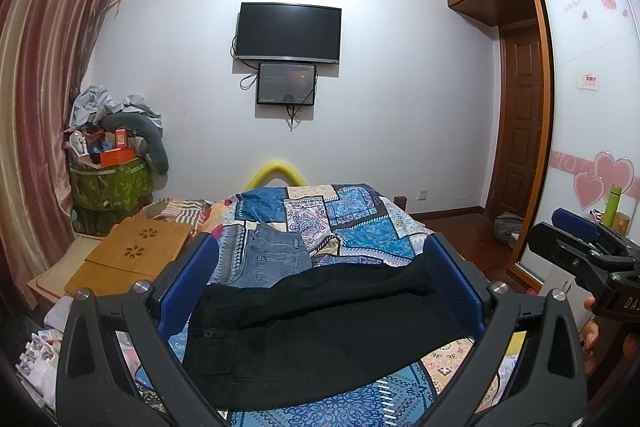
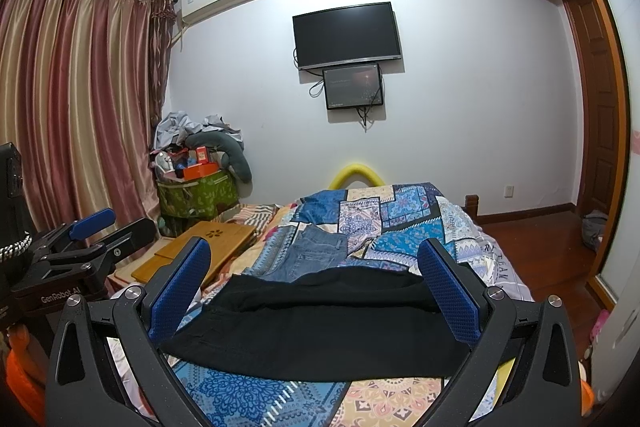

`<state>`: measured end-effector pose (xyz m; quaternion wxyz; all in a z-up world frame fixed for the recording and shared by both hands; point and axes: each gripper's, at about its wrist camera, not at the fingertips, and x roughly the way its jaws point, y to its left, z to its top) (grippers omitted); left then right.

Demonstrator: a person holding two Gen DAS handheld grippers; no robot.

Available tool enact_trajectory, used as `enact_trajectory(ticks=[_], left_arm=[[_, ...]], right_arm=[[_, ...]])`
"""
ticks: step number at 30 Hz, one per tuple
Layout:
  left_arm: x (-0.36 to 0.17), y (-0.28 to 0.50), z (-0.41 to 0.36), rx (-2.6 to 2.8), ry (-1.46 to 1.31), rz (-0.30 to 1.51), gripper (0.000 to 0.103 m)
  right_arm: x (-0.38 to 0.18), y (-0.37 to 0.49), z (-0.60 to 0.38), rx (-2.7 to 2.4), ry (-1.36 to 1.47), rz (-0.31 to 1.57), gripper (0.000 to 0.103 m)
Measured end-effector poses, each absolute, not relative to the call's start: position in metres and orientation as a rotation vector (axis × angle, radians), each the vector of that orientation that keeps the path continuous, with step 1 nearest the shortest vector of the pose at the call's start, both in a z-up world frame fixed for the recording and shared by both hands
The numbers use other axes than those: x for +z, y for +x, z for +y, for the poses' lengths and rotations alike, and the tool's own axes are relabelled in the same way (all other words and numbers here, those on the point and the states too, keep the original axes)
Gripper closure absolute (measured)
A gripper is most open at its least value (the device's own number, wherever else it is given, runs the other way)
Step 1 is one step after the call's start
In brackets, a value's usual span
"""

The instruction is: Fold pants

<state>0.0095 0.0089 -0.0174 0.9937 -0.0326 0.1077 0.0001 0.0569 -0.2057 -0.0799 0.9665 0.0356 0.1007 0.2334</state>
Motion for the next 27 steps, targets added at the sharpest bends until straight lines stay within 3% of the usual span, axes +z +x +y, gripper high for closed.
enact_trajectory(ticks=[17, 27], left_arm=[[-0.017, 0.014, 0.013, 0.002, -0.066, 0.235, 0.000], [-0.035, 0.070, 0.030, 0.000, -0.087, 0.362, 0.000]], right_arm=[[-0.082, 0.064, -0.204, 0.471, 0.064, 0.218, 0.000], [-0.098, 0.103, -0.198, 0.449, 0.020, 0.274, 0.000]])
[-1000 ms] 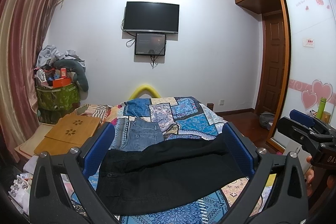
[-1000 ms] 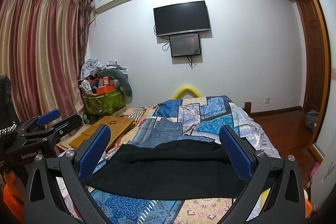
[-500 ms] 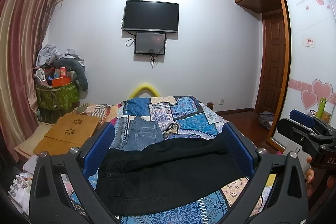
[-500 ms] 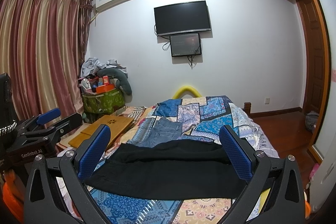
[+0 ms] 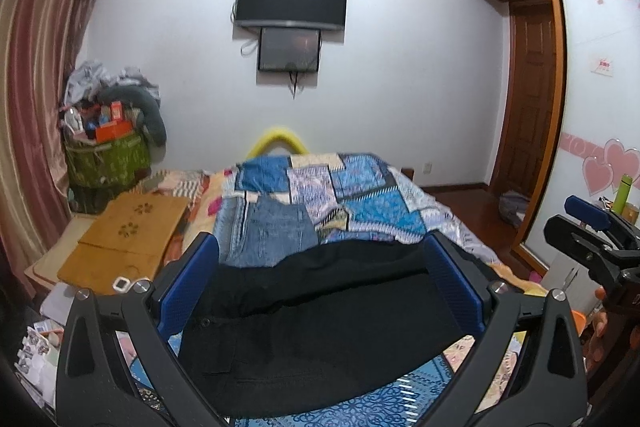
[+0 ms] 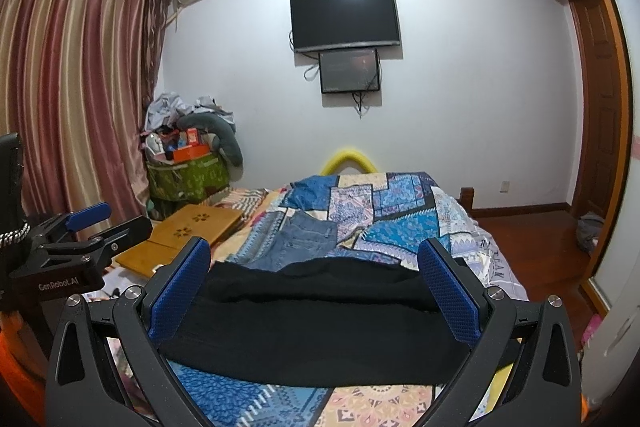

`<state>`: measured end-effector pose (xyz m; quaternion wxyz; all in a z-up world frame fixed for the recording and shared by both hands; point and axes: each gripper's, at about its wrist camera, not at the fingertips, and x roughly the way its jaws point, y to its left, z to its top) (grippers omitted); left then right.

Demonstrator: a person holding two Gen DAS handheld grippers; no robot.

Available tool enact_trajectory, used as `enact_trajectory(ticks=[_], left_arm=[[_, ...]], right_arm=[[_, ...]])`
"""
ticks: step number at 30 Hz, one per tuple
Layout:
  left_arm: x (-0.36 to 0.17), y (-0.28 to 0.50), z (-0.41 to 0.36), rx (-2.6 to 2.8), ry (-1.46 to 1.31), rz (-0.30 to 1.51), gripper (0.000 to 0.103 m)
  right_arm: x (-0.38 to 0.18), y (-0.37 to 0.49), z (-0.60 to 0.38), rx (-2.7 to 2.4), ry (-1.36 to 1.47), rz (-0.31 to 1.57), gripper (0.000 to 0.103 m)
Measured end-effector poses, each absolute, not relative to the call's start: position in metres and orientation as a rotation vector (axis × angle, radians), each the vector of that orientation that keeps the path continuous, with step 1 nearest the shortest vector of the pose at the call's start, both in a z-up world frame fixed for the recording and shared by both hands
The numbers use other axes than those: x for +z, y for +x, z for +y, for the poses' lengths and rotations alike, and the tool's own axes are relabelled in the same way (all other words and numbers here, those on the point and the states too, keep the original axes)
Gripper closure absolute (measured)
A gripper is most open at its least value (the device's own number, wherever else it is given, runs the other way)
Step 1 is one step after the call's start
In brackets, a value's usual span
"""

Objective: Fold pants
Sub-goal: 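Lower the black pants onto the quilt with both grippers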

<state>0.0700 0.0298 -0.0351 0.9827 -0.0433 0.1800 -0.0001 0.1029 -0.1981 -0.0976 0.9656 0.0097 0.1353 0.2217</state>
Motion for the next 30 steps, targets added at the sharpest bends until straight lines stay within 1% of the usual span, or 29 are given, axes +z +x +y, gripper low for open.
enact_trajectory(ticks=[8, 20, 26, 28, 30], left_arm=[[-0.076, 0.159, 0.064, 0.031, -0.150, 0.558, 0.000], [-0.170, 0.307, 0.138, 0.115, -0.099, 0.829, 0.000], [-0.216, 0.358, 0.166, 0.141, -0.076, 0.925, 0.000], [-0.234, 0.377, 0.173, 0.125, -0.064, 0.992, 0.000], [-0.243, 0.385, 0.180, 0.135, -0.062, 0.994, 0.000]], right_arm=[[-0.125, 0.160, -0.194, 0.437, 0.025, 0.373, 0.000], [-0.179, 0.266, -0.185, 0.416, -0.063, 0.568, 0.000], [-0.207, 0.322, -0.177, 0.455, -0.104, 0.673, 0.000], [-0.215, 0.343, -0.174, 0.462, -0.127, 0.699, 0.000], [-0.224, 0.361, -0.170, 0.481, -0.138, 0.742, 0.000]])
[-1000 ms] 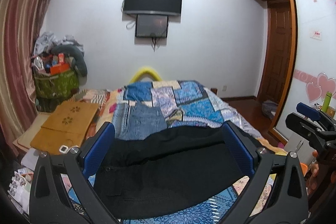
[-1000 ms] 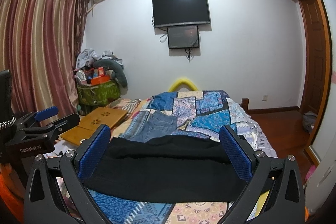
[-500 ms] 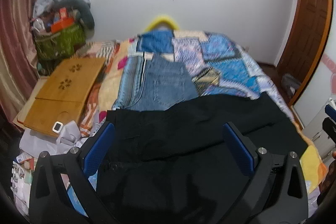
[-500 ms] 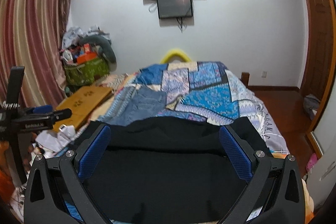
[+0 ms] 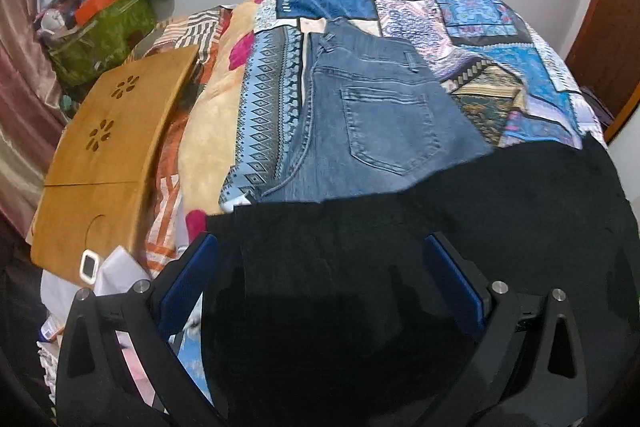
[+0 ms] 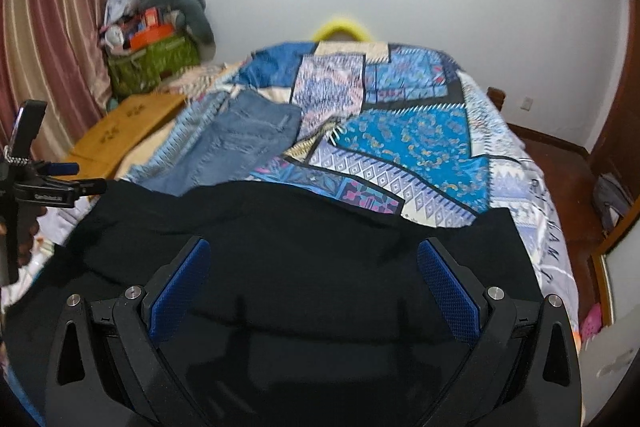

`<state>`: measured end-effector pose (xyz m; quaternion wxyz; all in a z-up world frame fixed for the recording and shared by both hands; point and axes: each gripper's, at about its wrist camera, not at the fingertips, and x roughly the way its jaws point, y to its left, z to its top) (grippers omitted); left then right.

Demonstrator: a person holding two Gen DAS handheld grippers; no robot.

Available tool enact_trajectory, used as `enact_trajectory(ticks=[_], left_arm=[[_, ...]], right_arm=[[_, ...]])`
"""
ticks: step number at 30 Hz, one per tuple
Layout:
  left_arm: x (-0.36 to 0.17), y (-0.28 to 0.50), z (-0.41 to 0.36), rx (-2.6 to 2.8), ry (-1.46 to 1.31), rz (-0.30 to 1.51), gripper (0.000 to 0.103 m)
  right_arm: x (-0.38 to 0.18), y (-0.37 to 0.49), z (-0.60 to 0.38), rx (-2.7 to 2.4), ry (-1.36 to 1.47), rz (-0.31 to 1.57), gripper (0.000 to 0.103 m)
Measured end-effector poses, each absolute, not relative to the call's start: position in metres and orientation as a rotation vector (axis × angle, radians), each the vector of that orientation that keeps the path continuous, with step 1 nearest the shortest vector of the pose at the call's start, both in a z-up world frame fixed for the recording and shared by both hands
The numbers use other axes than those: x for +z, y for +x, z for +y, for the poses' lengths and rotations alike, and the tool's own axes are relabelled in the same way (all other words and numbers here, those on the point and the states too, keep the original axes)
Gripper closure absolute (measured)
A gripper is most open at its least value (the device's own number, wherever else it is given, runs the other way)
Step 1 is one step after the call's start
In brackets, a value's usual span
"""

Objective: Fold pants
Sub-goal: 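Lower the black pants onto the quilt with both grippers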

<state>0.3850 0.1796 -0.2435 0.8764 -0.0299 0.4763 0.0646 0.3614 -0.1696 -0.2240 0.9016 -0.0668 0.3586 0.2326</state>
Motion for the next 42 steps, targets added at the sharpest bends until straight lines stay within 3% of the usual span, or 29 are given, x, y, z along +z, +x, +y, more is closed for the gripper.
enact_trajectory(ticks=[4, 12, 17, 19, 20, 23, 25, 28, 31, 33, 37, 38, 42], left_arm=[[-0.267, 0.405, 0.198, 0.129, -0.079, 1.040, 0.000], [-0.303, 0.423, 0.231, 0.150, -0.104, 1.149, 0.028], [-0.313, 0.424, 0.239, 0.150, -0.110, 1.153, 0.032], [-0.316, 0.427, 0.238, 0.154, -0.098, 1.158, 0.038], [-0.316, 0.427, 0.237, 0.161, -0.093, 1.158, 0.046], [-0.314, 0.426, 0.241, 0.183, -0.104, 1.150, 0.066], [-0.312, 0.424, 0.248, 0.179, -0.146, 1.148, 0.072], [-0.311, 0.420, 0.251, 0.170, -0.180, 1.145, 0.077], [-0.308, 0.412, 0.251, 0.172, -0.190, 1.139, 0.081], [-0.302, 0.405, 0.251, 0.167, -0.201, 1.128, 0.083], [-0.286, 0.390, 0.251, 0.152, -0.224, 1.086, 0.085], [-0.276, 0.386, 0.248, 0.146, -0.209, 1.058, 0.094], [-0.244, 0.378, 0.240, 0.151, -0.162, 0.989, 0.093]], right_arm=[[-0.243, 0.401, -0.164, 0.544, -0.123, 0.850, 0.000], [-0.270, 0.445, -0.158, 0.569, -0.159, 0.953, 0.003], [-0.268, 0.458, -0.154, 0.620, -0.133, 0.950, 0.011], [-0.272, 0.461, -0.149, 0.625, -0.156, 0.958, 0.015], [-0.274, 0.467, -0.145, 0.626, -0.167, 0.966, 0.022], [-0.279, 0.468, -0.139, 0.626, -0.191, 0.961, 0.023], [-0.278, 0.466, -0.139, 0.643, -0.201, 0.955, 0.031], [-0.278, 0.462, -0.138, 0.667, -0.205, 0.945, 0.050], [-0.280, 0.455, -0.134, 0.673, -0.236, 0.933, 0.070], [-0.280, 0.449, -0.131, 0.669, -0.260, 0.932, 0.088], [-0.280, 0.443, -0.132, 0.650, -0.284, 0.927, 0.094], [-0.279, 0.441, -0.133, 0.646, -0.276, 0.926, 0.095], [-0.263, 0.434, -0.140, 0.621, -0.252, 0.879, 0.097]])
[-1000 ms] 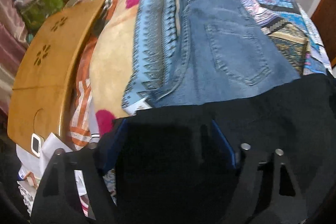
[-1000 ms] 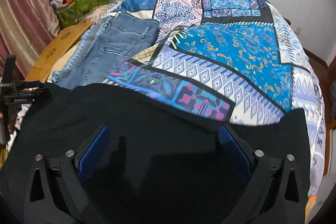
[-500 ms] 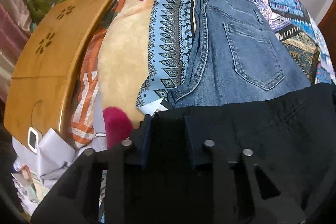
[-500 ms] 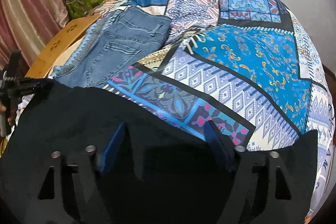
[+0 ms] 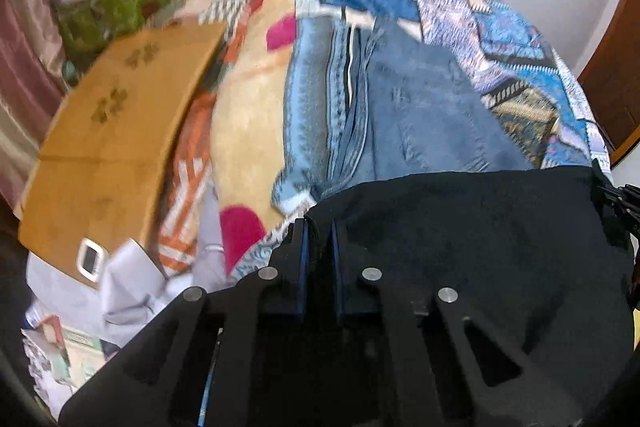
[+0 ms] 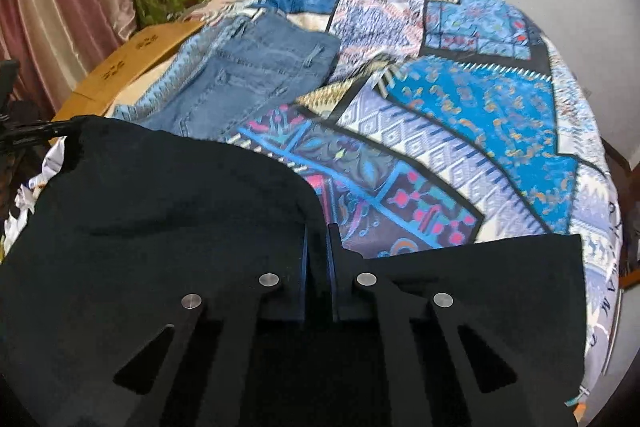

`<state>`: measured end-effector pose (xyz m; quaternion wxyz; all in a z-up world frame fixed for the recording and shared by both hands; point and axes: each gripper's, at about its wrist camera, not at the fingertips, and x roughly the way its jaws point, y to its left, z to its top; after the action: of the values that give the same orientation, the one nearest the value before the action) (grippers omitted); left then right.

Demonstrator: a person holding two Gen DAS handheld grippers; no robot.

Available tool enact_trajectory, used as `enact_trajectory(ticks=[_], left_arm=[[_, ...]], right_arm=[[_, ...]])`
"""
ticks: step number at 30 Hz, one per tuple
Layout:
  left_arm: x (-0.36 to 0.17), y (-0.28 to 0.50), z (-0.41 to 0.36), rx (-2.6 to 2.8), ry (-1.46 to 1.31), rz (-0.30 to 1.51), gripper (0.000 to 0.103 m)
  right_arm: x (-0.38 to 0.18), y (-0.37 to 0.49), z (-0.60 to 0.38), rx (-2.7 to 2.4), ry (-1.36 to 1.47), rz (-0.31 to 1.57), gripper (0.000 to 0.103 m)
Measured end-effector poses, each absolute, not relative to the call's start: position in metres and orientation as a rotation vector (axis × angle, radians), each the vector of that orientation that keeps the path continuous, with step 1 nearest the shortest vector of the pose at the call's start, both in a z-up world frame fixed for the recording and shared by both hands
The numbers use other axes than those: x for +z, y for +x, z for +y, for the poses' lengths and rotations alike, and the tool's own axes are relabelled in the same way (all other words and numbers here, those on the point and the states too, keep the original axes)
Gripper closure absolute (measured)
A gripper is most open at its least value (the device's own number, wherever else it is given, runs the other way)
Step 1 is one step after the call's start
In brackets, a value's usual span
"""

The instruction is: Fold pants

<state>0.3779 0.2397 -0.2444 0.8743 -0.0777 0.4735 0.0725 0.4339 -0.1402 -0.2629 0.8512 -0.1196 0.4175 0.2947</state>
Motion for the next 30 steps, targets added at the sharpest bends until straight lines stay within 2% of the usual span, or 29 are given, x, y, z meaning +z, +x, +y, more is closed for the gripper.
enact_trajectory(ticks=[5, 12, 23, 30], left_arm=[[-0.196, 0.372, 0.240, 0.195, -0.156, 0.884, 0.094], [-0.163, 0.338, 0.229, 0.166, -0.124, 0.834, 0.094], [-0.154, 0.217, 0.203, 0.178, -0.059, 0.805, 0.095], [-0.171, 0.157, 0.201, 0.188, -0.080, 0.837, 0.097]], right_arm=[[-0.223, 0.422, -0.151, 0.578, -0.196, 0.786, 0.097], [-0.189, 0.380, -0.158, 0.572, -0.206, 0.727, 0.097], [-0.184, 0.282, -0.175, 0.593, -0.212, 0.709, 0.097], [-0.196, 0.226, -0.183, 0.616, -0.193, 0.731, 0.097]])
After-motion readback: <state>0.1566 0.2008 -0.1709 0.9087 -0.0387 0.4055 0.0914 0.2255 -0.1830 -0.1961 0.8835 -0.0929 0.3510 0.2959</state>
